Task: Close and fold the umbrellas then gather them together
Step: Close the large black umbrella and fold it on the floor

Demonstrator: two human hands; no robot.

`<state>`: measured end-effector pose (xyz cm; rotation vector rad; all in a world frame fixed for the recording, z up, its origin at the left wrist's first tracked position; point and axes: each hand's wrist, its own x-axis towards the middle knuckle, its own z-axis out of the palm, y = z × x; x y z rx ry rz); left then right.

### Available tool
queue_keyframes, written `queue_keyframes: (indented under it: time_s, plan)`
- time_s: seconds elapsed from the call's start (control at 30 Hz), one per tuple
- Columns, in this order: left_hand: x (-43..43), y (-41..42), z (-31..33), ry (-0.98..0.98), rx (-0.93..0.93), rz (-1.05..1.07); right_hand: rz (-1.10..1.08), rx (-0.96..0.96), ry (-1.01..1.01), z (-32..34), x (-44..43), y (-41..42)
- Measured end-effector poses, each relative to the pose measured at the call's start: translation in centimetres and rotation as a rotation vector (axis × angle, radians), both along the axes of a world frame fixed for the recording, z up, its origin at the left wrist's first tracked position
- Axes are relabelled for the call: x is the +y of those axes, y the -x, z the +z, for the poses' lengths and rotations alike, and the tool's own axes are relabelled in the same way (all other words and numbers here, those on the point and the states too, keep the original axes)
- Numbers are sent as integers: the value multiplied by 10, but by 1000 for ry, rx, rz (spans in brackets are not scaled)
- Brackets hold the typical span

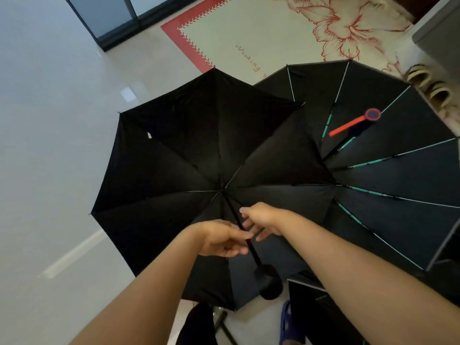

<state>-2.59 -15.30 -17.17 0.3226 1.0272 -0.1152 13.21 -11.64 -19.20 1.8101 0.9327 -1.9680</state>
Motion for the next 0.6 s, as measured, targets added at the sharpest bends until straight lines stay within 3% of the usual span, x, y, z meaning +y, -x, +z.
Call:
queue_keyframes:
  time_s: [0.13,0.23,0.3,0.37,0.47,0.6]
  plan:
    - [-4,0,-6,-21,-32,-61,-71,-10,-4,-30,-19,14]
    - [8,17,-17,92,-23,-184,-100,-24,-12,-34,-23,9]
    - [17,27,-23,145,112,-260,-57,-23,17,-29,-24,2]
    - [18,21,-30,21,347,-287,-14,26,63,-20,-27,-9]
    - [13,-5,-50,-204,559,-74,-27,213,182,-7,-38,-29]
    - [3,-36,-65,-188,559,246,123,329,219,8,-53,-45]
